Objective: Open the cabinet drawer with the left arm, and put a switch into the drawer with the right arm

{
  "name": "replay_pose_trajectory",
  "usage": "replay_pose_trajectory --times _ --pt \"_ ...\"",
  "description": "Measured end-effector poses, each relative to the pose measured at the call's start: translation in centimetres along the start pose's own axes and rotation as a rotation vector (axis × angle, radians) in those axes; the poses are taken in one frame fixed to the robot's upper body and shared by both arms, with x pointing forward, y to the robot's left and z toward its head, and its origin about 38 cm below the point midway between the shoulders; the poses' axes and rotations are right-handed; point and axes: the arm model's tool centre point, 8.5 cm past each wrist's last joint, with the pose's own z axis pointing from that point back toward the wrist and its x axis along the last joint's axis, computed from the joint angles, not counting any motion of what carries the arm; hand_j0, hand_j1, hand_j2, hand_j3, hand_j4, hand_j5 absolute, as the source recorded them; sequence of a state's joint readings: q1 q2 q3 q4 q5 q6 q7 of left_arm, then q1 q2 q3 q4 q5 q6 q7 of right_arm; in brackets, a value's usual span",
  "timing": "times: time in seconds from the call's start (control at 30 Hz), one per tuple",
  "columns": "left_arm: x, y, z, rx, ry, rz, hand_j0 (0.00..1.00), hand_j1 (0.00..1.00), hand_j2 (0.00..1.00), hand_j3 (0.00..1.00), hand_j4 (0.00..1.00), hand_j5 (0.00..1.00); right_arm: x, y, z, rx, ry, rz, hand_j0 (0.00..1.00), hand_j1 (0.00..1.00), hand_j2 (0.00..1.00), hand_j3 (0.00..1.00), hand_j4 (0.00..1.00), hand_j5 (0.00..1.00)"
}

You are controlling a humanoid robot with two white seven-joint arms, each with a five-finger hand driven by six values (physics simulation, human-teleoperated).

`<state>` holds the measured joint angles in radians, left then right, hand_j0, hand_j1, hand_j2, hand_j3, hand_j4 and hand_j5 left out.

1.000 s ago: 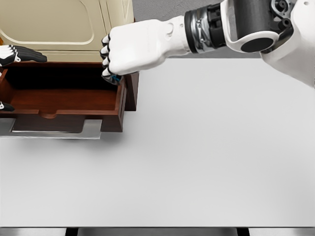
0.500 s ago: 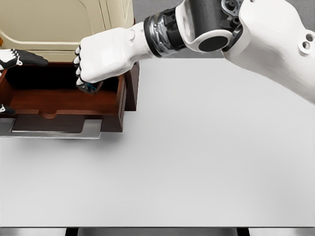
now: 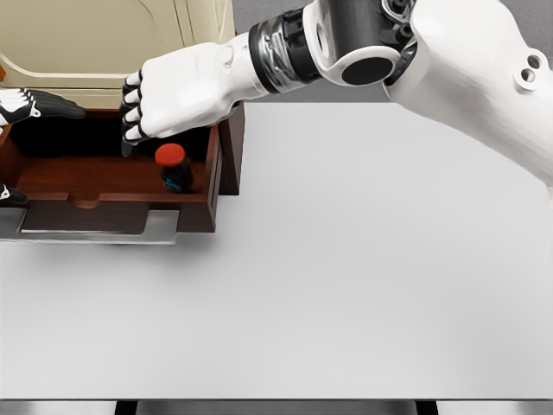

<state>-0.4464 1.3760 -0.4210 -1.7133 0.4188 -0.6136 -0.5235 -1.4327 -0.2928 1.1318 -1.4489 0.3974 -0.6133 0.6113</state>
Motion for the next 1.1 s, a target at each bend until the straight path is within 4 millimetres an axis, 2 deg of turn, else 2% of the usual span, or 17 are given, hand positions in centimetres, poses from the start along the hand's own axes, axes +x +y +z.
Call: replay_pose_trajectory --times 0.13,0.17,0.2,0.27,0.33,0.37,0.4,0.43,0.5,0.53,0.57,0.63,0.73,0.9,1.1 --pt "0.0 0.0 0.0 0.000 0.000 0.001 1.00 1.00 1.00 1.00 1.00 1.00 0.0 0.1 0.6 0.001 0.007 0.004 1.00 1.00 1.00 1.00 1.00 1.00" --pt "0.0 0.0 0.0 0.000 0.000 0.001 1.00 1.00 1.00 1.00 1.00 1.00 0.3 0.8 1.4 0.001 0.011 -0.004 1.00 1.00 1.00 1.00 1.00 1.00" --pt "0.0 0.0 0.0 0.000 -0.001 0.001 1.00 1.00 1.00 1.00 1.00 1.00 0.9 2.5 2.8 -0.001 0.019 -0.030 1.00 1.00 1.00 1.00 1.00 1.00" --pt "0.0 0.0 0.0 0.000 -0.001 0.001 1.00 1.00 1.00 1.00 1.00 1.00 1.6 6.3 7.2 -0.019 0.080 -0.121 1.00 1.00 1.00 1.00 1.00 1.00" --pt "0.1 0.0 -0.1 0.002 -0.004 -0.002 1.00 1.00 1.00 1.00 1.00 1.00 1.6 9.4 13.9 -0.041 0.209 -0.217 1.00 1.00 1.00 1.00 1.00 1.00" --pt "0.2 0.1 -0.1 0.003 -0.008 -0.003 1.00 1.00 1.00 1.00 1.00 1.00 1.4 10.0 17.8 -0.059 0.284 -0.248 1.00 1.00 1.00 1.00 1.00 1.00" --pt "0.3 0.1 -0.2 0.005 -0.012 -0.004 1.00 1.00 1.00 1.00 1.00 1.00 1.3 9.6 21.6 -0.077 0.357 -0.255 1.00 1.00 1.00 1.00 1.00 1.00" --pt "0.4 0.2 -0.3 0.009 -0.016 -0.006 1.00 1.00 1.00 1.00 1.00 1.00 1.5 9.2 24.4 -0.090 0.410 -0.260 1.00 1.00 1.00 1.00 1.00 1.00" --pt "0.4 0.0 -0.7 0.017 -0.033 -0.001 1.00 1.00 1.00 1.00 1.00 1.00 2.1 9.6 26.9 -0.092 0.451 -0.287 1.00 1.00 1.00 1.00 1.00 1.00" --pt "0.5 -0.1 -1.0 0.023 -0.044 0.001 1.00 1.00 1.00 1.00 1.00 1.00 2.3 9.9 27.1 -0.082 0.449 -0.297 1.00 1.00 1.00 1.00 1.00 1.00" --pt "0.6 -0.3 -1.5 0.032 -0.061 0.004 1.00 1.00 1.00 1.00 1.00 1.00 2.6 10.7 26.4 -0.059 0.429 -0.317 1.00 1.00 1.00 1.00 1.00 1.00" --pt "0.7 -0.9 -2.5 0.042 -0.096 0.013 1.00 1.00 1.00 1.00 1.00 1.00 3.6 13.4 24.0 0.023 0.371 -0.357 1.00 1.00 1.00 1.00 1.00 1.00" --pt "1.0 -1.5 -3.9 0.054 -0.137 0.009 1.00 1.00 1.00 1.00 1.00 1.00 4.6 15.7 22.0 0.092 0.319 -0.387 1.00 1.00 1.00 1.00 1.00 1.00" --pt "1.3 -2.8 -6.1 0.061 -0.186 0.001 1.00 1.00 1.00 1.00 1.00 1.00 5.1 16.7 21.1 0.123 0.296 -0.399 1.00 1.00 1.00 1.00 1.00 1.00" --pt "1.5 -3.1 -6.7 0.063 -0.200 -0.005 1.00 1.00 1.00 1.00 1.00 1.00 5.1 17.0 21.0 0.132 0.296 -0.402 1.00 1.00 1.00 1.00 1.00 1.00"
